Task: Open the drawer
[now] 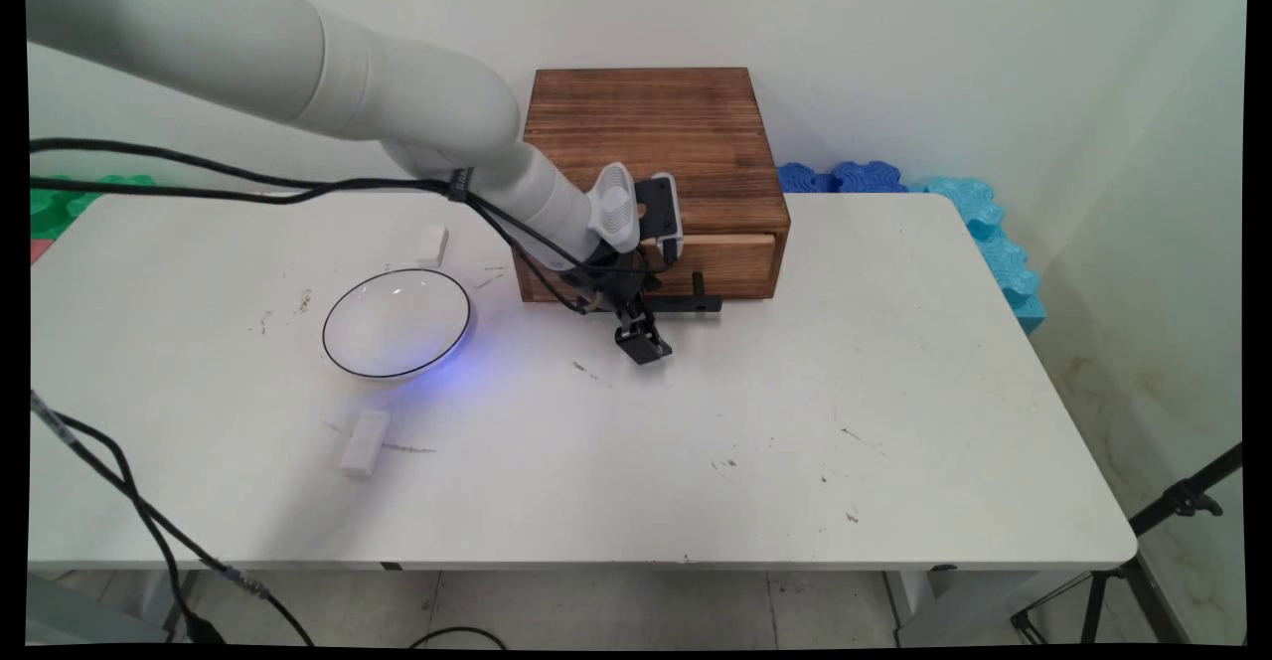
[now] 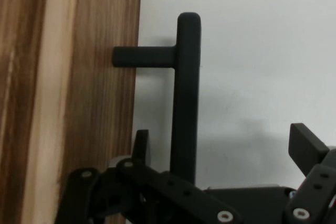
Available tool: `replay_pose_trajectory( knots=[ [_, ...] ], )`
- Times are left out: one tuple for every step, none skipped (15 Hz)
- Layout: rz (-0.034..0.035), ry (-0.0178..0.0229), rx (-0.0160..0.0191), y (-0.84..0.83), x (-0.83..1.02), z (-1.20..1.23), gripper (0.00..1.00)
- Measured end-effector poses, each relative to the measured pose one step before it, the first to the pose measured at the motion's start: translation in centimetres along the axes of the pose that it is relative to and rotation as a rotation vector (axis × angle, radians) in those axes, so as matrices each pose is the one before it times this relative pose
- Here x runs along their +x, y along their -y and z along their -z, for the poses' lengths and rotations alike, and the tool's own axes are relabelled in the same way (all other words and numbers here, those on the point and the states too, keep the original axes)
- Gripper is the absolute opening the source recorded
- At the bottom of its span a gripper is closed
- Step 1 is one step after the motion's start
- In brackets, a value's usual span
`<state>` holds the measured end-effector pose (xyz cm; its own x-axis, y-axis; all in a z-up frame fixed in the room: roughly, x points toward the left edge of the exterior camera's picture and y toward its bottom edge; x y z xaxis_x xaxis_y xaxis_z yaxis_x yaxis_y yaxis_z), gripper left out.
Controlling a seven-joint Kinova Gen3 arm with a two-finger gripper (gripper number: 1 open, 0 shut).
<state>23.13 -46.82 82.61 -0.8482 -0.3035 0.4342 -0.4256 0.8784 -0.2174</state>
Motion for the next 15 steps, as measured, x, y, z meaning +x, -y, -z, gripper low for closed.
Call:
replay_pose_trajectory(
  knots=[
    [-0.0007, 0.00175, 0.00133, -0.024, -0.043, -0.321, 1.0],
    [-0.00052, 0.00155, 0.00059, -0.013, -0.03, -0.309, 1.0],
    [-0.00004, 0.00117, 0.00033, -0.009, -0.026, -0.238, 1.0],
    [0.00102, 0.00086, 0.00021, 0.008, -0.014, -0.246, 1.0],
    [0.0015, 0.00056, -0.00011, 0.008, 0.0, -0.21, 1.0],
    [0.00119, 0.00035, -0.00034, 0.004, 0.008, -0.157, 1.0],
    [0.00158, 0.00053, -0.00111, -0.011, 0.0, -0.162, 1.0],
    [0.00218, 0.00043, -0.00132, -0.012, 0.0, -0.129, 1.0],
    [0.00207, 0.00032, -0.00149, -0.018, 0.008, -0.092, 1.0],
    [0.00196, 0.00003, -0.00117, -0.019, 0.008, -0.037, 1.0],
    [0.00274, -0.00007, -0.00204, -0.039, 0.023, -0.048, 1.0],
    [0.00183, -0.00007, -0.00152, -0.038, 0.018, -0.019, 1.0],
    [0.00271, -0.00024, -0.00263, -0.076, 0.017, -0.027, 1.0],
    [0.00297, 0.00031, -0.00366, -0.133, -0.004, -0.028, 1.0],
    [0.0026, -0.0003, -0.00398, -0.175, 0.004, 0.006, 1.0]
  ],
)
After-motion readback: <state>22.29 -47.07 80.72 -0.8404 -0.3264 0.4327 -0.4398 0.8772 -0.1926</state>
